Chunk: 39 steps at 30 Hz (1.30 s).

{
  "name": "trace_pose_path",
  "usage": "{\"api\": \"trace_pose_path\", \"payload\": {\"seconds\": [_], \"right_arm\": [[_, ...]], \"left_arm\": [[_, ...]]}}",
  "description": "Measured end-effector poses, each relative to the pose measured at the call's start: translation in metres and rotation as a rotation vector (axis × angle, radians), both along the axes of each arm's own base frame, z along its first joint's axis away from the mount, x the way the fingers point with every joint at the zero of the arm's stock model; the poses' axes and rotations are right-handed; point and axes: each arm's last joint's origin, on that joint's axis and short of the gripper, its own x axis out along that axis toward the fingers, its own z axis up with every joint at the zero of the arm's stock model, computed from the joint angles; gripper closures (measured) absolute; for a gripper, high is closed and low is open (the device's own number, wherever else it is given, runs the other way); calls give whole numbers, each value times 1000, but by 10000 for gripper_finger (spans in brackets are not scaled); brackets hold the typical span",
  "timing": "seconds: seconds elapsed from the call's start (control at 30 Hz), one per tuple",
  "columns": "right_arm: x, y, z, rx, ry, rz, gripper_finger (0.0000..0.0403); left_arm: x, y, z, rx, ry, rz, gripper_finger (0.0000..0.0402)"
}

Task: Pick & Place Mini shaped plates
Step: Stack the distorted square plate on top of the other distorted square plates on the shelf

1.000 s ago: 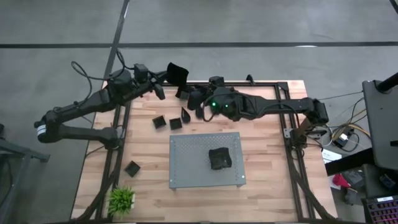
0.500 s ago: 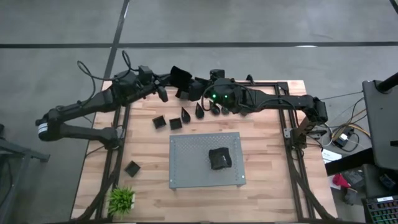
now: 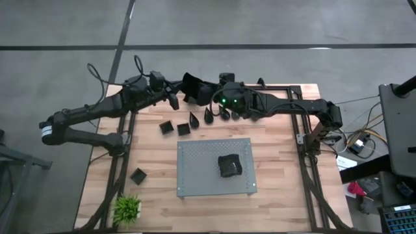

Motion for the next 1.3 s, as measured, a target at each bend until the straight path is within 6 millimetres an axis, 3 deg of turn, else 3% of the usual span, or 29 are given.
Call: {"api": "trace_pose_path", "payload": {"seconds": [0.43, 0.73, 1.03, 1.3], "right_arm": [[0, 0, -1, 8, 3, -3, 312], [-1, -3, -1, 9, 8, -5, 390], [-10, -19, 7, 35, -18, 59, 395], [-26, -35, 17, 118, -38, 121, 395]], "left_arm": [[-6, -4, 8, 22, -50, 3, 402], [-7, -6, 17, 33, -79, -59, 397], [-8, -10, 27, 37, -113, -188, 333], [-16, -15, 48, 45, -185, -236, 277]]}}
